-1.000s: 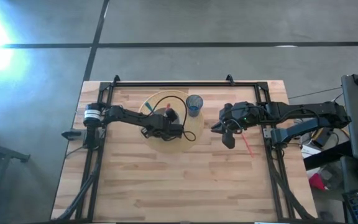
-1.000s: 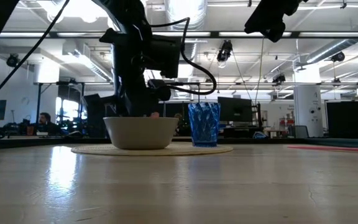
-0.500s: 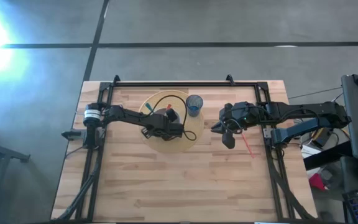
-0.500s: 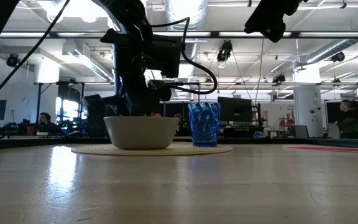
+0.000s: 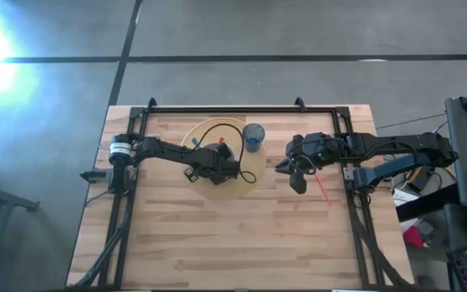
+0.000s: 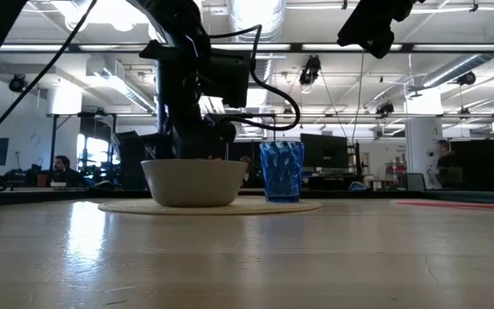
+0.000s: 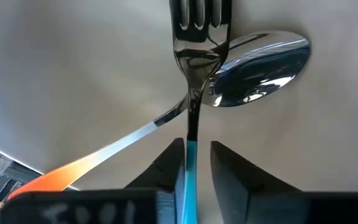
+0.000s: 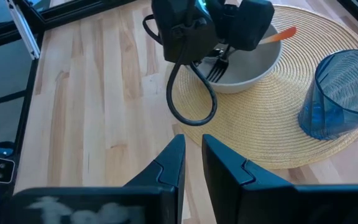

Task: Pick & Place Utensil
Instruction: Put the blue fork into the gray bowl, then put the orange straw into the blue cup

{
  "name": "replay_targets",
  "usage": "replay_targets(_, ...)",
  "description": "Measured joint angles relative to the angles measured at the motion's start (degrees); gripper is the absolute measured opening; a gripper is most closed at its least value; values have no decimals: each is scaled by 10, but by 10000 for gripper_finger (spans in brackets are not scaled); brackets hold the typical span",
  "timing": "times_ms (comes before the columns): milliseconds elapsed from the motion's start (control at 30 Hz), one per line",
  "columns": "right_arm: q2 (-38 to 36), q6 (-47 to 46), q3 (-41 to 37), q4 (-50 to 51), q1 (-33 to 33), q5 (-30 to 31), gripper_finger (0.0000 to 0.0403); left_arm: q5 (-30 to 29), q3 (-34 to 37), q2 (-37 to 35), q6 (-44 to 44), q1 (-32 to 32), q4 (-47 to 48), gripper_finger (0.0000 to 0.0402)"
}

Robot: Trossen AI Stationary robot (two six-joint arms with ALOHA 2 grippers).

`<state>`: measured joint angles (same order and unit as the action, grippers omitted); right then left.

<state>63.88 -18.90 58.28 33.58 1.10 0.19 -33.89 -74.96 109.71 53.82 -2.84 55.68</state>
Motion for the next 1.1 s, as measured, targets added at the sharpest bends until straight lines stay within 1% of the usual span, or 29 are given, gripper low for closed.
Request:
replay_targets(200,0,0,0,0,0,0,52,0,0,0,-25,-5,0,111)
replay_targets(367,0,0,1,0,0,0,52,-1,0,-2,-37,-7,0,127)
replay_targets(600,0,0,1,0,0,0,52,-1,-7,-10,-53,-8,11,133)
replay_targets(867,0,0,1,0,0,-1,52,-2,-54,-11,-77,-9,42,133)
replay_targets(1100,-1,-6,1,10,0,-7,52,4,-97,-11,-121,-9,106,133)
